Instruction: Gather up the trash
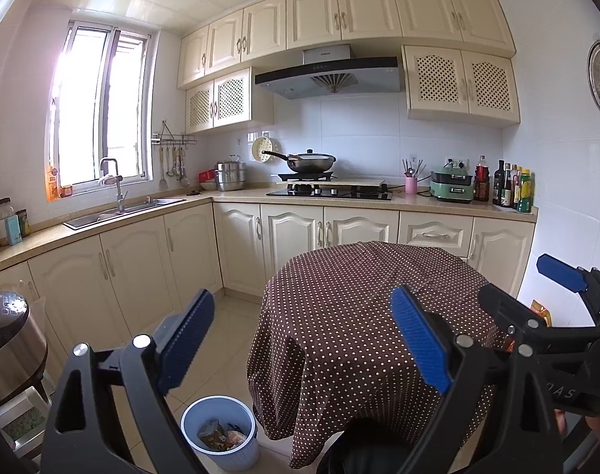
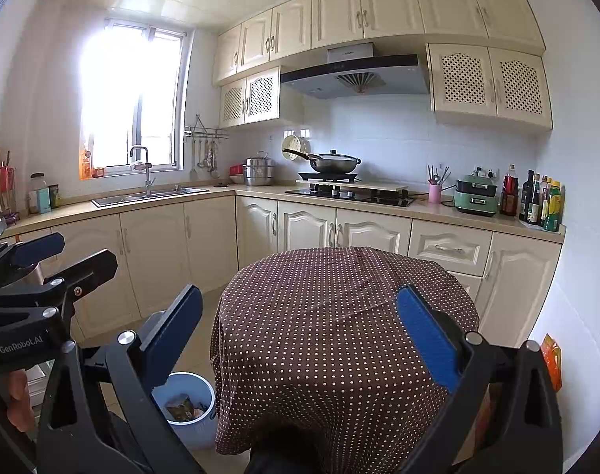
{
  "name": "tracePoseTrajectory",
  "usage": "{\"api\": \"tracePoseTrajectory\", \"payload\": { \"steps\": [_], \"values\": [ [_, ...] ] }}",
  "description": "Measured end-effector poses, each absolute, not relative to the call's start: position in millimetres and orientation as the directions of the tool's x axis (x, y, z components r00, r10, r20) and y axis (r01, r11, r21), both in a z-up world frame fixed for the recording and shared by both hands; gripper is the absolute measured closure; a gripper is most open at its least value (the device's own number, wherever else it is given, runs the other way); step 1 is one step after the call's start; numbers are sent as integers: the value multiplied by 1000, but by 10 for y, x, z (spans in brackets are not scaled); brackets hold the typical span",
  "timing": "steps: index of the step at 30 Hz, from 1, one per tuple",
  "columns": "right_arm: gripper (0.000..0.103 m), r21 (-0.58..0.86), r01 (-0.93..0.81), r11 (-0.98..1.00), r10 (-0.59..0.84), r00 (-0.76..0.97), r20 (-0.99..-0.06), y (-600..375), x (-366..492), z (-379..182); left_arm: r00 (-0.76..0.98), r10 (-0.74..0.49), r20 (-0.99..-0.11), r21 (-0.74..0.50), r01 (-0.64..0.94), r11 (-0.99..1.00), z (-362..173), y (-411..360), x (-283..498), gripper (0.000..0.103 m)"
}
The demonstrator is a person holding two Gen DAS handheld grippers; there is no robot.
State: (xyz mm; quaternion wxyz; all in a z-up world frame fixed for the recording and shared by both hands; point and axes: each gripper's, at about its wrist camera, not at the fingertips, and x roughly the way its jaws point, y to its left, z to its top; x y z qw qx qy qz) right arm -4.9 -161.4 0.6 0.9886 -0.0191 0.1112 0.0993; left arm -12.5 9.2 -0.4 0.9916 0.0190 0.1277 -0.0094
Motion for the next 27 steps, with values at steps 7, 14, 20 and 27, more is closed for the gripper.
{"api": "tracePoseTrajectory", "payload": {
  "steps": [7, 14, 20, 27],
  "values": [
    [7, -15, -200, 980, 192, 956, -224, -1610, -51, -5, 966, -14, -258, 34, 23, 999, -10, 98, -114, 14],
    [7, -13, -199, 980, 191, 955, -229, -1612, -50, -27, 964, -12, -264, 35, 22, 999, -26, 101, -105, 14],
    [7, -6, -199, 980, 192, 952, -240, -1594, -20, -64, 962, -16, -273, 37, 27, 999, -22, 115, -72, 14],
    [7, 25, -222, 975, 220, 938, -269, -1589, 169, -103, 960, 6, -282, 50, 9, 999, -20, 174, 29, 13]
  ]
}}
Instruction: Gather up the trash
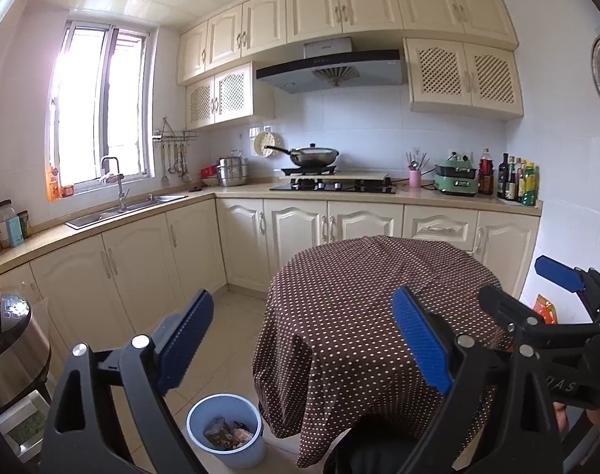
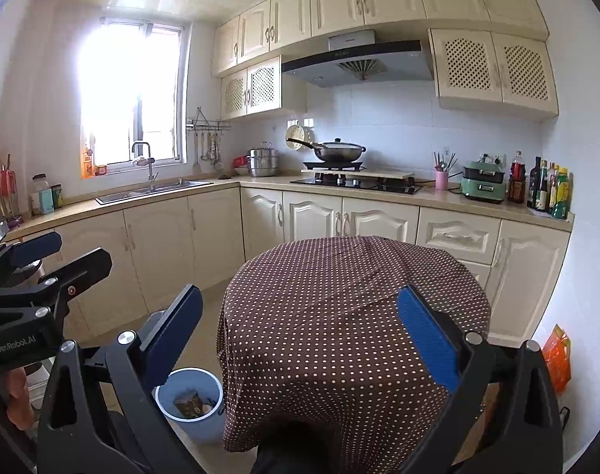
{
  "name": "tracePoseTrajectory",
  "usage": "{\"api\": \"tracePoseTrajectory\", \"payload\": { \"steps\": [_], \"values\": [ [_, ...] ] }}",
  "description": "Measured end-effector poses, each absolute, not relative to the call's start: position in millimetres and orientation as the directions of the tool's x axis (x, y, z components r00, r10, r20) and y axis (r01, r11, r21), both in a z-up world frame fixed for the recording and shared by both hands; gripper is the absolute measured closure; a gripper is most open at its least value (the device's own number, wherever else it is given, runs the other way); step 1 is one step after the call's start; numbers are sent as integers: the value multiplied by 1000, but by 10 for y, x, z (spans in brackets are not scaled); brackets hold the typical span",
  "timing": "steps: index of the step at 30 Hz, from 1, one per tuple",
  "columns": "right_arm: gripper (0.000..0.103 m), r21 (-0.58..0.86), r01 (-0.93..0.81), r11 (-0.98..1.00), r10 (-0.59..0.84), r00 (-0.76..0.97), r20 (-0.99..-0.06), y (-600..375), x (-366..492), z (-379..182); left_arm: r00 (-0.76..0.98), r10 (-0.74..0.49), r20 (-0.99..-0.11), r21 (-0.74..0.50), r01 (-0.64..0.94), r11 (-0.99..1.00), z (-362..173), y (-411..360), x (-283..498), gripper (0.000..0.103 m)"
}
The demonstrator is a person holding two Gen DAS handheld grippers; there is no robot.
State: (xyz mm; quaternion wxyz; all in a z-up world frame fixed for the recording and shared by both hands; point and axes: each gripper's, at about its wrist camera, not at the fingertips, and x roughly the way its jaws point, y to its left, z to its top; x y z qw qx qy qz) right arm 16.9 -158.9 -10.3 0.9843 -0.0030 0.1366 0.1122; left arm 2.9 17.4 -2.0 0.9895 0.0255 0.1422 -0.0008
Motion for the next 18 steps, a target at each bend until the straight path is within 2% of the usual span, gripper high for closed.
{"api": "tracePoseTrajectory", "payload": {
  "steps": [9, 18],
  "values": [
    [7, 38, -240, 970, 240, 919, -313, -1552, 487, -192, 949, 32, -313, 58, -14, 998, -54, 266, 283, 13],
    [7, 29, -185, 982, 181, 900, -396, -1749, 989, -418, 906, 85, -414, 62, -65, 996, -279, 404, 715, 13]
  ]
}}
